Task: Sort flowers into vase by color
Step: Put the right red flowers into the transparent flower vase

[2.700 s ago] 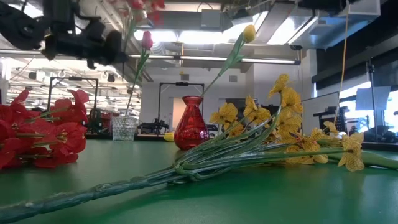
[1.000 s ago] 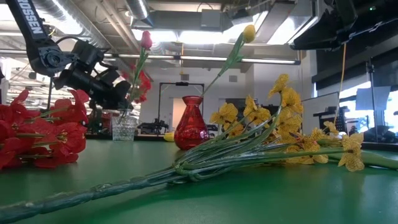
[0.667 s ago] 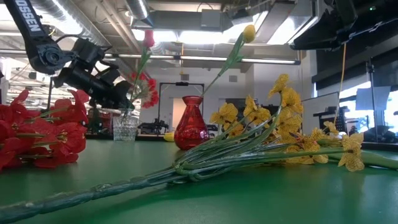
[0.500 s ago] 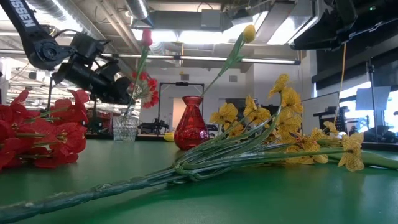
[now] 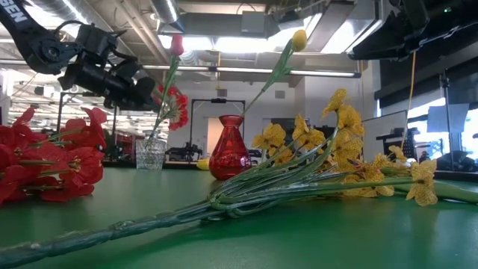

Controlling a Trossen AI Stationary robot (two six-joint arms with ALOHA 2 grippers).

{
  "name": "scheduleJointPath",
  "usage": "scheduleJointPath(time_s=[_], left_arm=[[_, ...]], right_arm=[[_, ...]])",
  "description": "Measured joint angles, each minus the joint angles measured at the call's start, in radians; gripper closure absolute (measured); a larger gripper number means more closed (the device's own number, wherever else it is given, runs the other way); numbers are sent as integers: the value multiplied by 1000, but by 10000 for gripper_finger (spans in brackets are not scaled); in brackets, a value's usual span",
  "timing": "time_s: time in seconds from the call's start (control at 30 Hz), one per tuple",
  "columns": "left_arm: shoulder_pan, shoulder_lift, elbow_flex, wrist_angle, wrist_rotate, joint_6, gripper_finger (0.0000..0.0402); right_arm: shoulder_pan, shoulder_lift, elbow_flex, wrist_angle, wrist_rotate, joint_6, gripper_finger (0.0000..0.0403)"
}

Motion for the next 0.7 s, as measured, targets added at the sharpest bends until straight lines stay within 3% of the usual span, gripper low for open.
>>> scheduleJointPath(time_s=[0.23, 0.33, 0.47, 0.7], left_arm=[[37, 0, 1, 0, -2, -57, 213], [54, 9, 25, -5, 42, -76, 213], [49, 42, 120, -86, 75, -76, 213], [89, 133, 308, -249, 48, -67, 213]], right_arm=[[0, 0, 0, 0, 0, 0, 194], [0, 0, 0, 0, 0, 0, 194], [0, 0, 0, 0, 0, 0, 194], [0, 0, 0, -1, -2, 9, 194]])
